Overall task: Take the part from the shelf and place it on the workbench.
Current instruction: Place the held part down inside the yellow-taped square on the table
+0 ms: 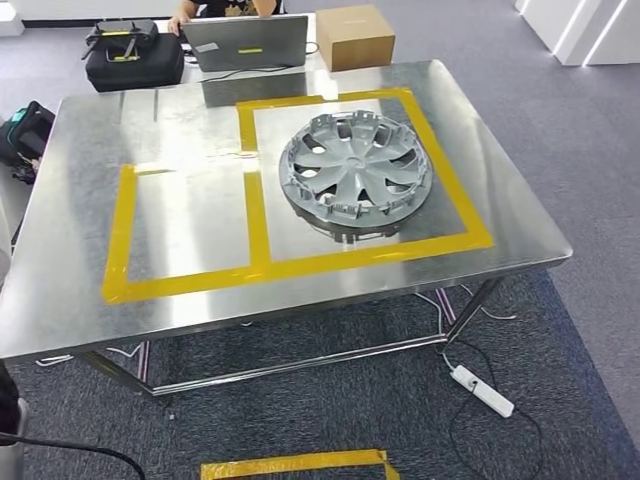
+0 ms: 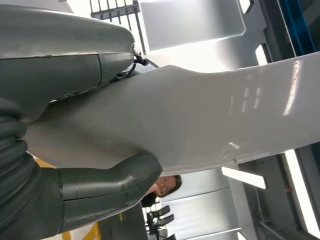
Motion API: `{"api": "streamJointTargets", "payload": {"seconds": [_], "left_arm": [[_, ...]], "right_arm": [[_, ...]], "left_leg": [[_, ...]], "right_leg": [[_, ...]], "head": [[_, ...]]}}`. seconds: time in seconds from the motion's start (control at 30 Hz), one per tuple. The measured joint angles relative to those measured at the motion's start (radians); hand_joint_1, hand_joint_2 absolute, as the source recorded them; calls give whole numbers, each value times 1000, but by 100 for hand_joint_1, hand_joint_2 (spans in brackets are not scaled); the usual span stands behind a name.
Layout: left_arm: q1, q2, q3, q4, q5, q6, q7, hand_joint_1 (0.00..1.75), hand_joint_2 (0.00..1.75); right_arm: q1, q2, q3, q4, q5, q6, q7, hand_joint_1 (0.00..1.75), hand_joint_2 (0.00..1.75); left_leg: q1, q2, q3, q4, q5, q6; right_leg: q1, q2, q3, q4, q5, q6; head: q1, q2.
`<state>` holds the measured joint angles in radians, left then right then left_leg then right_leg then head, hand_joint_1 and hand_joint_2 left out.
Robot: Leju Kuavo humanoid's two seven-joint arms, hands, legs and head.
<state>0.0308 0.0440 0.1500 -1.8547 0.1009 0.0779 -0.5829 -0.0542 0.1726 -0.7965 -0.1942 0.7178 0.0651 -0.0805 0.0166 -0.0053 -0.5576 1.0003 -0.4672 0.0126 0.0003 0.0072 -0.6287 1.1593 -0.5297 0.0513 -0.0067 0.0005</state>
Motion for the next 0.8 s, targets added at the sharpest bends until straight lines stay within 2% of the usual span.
{"api": "streamJointTargets", "payload": {"seconds": [0.07, 0.1, 0.13, 0.17, 0.23, 0.27, 0.3, 0.4, 0.43, 0.47, 0.5, 0.57, 0.6, 0.63, 0.67, 0.7, 0.77, 0.8], "left_arm": [[0, 0, 1, 0, -2, -2, -1, 175, 175], [1, 0, 1, 0, -3, -3, -1, 175, 175], [1, -1, 1, 0, -4, -3, -1, 175, 175], [2, -1, 1, 0, -4, -4, -1, 175, 175], [1, -1, 1, 0, -5, -4, -1, 175, 175], [1, -1, 1, 0, -5, -4, -1, 175, 175], [0, -1, 1, -1, -5, -4, -1, 175, 175], [-2, 0, 1, -1, -7, -4, -2, 175, 175], [-3, 0, 1, -1, -7, -4, -2, 175, 175], [-5, 0, 1, -1, -7, -4, -3, 175, 175], [-6, 0, 0, -1, -7, -4, -3, 175, 175], [-5, 0, 0, -1, -7, -4, -3, 175, 175], [-3, 0, 0, -1, -7, -4, -3, 175, 175], [-3, 0, 0, -1, -7, -4, -3, 175, 175], [-2, 0, 0, -1, -7, -4, -3, 175, 175], [-2, 0, 0, -1, -7, -4, -3, 175, 175], [2, -1, 0, 0, -5, -3, -1, 175, 175], [6, -2, 0, 1, -4, -3, 2, 175, 175]], "right_arm": [[1, 0, 0, 0, 1, 1, 0, 0, 175], [2, 0, 0, 0, 1, 1, 0, 0, 175], [3, 1, 0, 0, 1, 1, 0, 0, 175], [3, 1, 0, 0, 1, 1, 0, 0, 175], [5, 1, 0, 1, 1, 1, 0, 0, 175], [5, 1, 0, 2, 1, 1, 0, 0, 175], [6, 1, 0, 2, 2, 1, 1, 0, 175], [6, 2, -1, 3, 2, 1, 2, 0, 175], [6, 2, -1, 3, 2, 1, 1, 0, 175], [5, 2, -1, 3, 2, 1, 1, 0, 175], [4, 2, -1, 3, 3, 1, 1, 0, 175], [5, 2, -2, 3, 3, 1, 1, 0, 175], [6, 2, -2, 3, 3, 1, 1, 0, 175], [7, 2, -3, 3, 3, 1, 1, 0, 175], [8, 2, -3, 3, 3, 1, 1, 0, 175], [9, 2, -3, 3, 3, 1, 2, 0, 175], [9, 2, -4, 4, 4, -1, 2, 0, 175], [9, 2, -5, 4, 5, -2, 2, 0, 175]], "left_leg": [[0, -1, 12, 0, -12, 2], [-1, -2, 21, 0, -20, 2], [0, -3, 33, 0, -29, 0], [0, -4, 48, 0, -40, -1], [0, -5, 75, 1, -63, -9], [-1, -6, 83, -2, -74, -14], [-2, -6, 91, -7, -81, -21], [-3, -6, 112, -12, -82, -40], [-2, -5, 102, 13, -78, -44], [-2, -5, 77, 60, -81, -48], [-2, -4, 36, 126, -92, -52], [-2, -4, -56, 244, -147, -55], [-2, -4, -90, 270, -176, -55], [-2, -4, -110, 267, -189, -54], [-2, -4, -118, 239, -176, -52], [-2, -4, -118, 190, -131, -49], [-4, -1, -120, 79, 5, -43], [-5, 0, -122, 46, 55, -40]], "right_leg": [[-2, 0, -85, 128, -44, 3], [-2, 0, -114, 158, -51, 4], [-2, 0, -124, 150, -42, 5], [-2, 0, -115, 106, -14, 4], [-1, -2, -76, -27, 75, -1], [0, -4, -60, -74, 102, -6], [2, -5, -50, -103, 118, -12], [2, -3, -27, -119, 110, -34], [0, -3, -17, -122, 107, -40], [-2, -1, -5, -124, 104, -45], [-3, 0, 6, -127, 96, -49], [-3, 1, 27, -130, 77, -54], [-3, 3, 41, -130, 66, -55], [-3, 4, 56, -130, 54, -55], [-3, 6, 74, -130, 42, -54], [-3, 8, 91, -131, 30, -52], [-1, 12, 115, -127, 7, -44], [1, 15, 119, -126, -8, -38]], "head": [[3, 0], [3, 0], [3, 0], [3, 0], [4, 0], [4, 0], [5, 0], [5, 0], [4, 0], [2, 0], [0, 0], [-1, 0], [-1, 0], [-1, 0], [-2, 0], [-2, 0], [-4, 0], [-4, 0]]}}
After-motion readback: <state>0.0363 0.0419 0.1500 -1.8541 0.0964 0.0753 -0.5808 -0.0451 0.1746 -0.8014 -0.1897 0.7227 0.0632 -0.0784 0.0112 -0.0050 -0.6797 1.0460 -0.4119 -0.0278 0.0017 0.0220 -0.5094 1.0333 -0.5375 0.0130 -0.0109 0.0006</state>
